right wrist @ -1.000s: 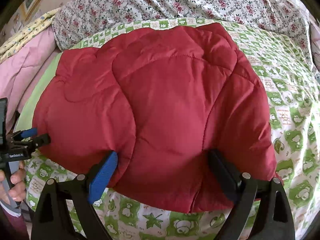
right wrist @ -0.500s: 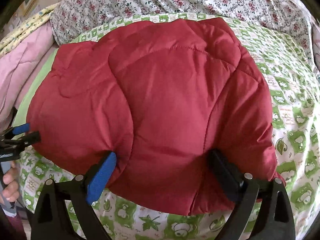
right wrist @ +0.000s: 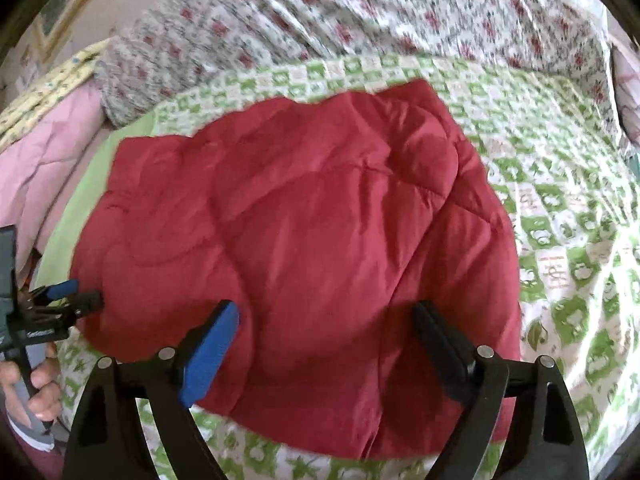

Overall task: Fold large clothes
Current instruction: 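Release the jacket and pull both grippers back from the bundle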

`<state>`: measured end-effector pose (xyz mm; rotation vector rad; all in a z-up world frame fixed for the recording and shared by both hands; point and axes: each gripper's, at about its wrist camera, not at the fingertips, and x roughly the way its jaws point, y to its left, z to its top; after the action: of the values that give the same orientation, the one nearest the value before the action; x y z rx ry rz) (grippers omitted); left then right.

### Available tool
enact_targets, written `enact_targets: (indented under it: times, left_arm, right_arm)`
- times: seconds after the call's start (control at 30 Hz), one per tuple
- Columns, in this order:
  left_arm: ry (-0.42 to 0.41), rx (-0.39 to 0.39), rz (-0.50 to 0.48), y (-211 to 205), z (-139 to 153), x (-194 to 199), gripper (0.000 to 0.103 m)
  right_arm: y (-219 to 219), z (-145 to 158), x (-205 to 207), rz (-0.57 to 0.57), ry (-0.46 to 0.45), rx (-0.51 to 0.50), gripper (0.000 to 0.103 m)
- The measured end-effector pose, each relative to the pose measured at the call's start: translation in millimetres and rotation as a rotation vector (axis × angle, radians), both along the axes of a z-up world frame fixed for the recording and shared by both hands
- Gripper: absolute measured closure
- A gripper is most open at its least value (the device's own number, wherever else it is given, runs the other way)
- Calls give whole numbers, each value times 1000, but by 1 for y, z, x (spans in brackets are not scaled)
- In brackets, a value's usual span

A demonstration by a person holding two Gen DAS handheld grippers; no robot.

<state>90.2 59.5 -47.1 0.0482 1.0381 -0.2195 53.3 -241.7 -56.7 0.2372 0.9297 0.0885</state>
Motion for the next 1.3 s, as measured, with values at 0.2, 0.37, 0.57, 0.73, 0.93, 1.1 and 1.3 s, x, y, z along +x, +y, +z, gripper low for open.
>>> enact_targets:
  times: [0.2,0.37,0.57,0.73,0.93,1.1,1.3]
  left_arm:
    - [16,15,-15,-6,-7,14,0]
    - [1,24,-19,-6,-5,10,0]
    - [-43,40,-45,-2,15,-11,0]
    - [-81,83,-107,-2,26,-45,0]
    - [-88,153,-111,3,24,-72,0]
    - [-59,194,-87,6,17,-87,0]
    - [-30,115,38,6,26,-101,0]
  right_arm:
    - [-1,-16,12,-2,11,17,10]
    - [-2,-13,8,0,-4,28,10]
    - [5,17,-26,45,-49,39,11]
    - [29,28,-64,232,-40,14,10]
    - [34,16,-95,262,13,-18,10]
    - [37,5,-113,267,46,-31,10]
    - [48,15,-122,216,49,-14,10]
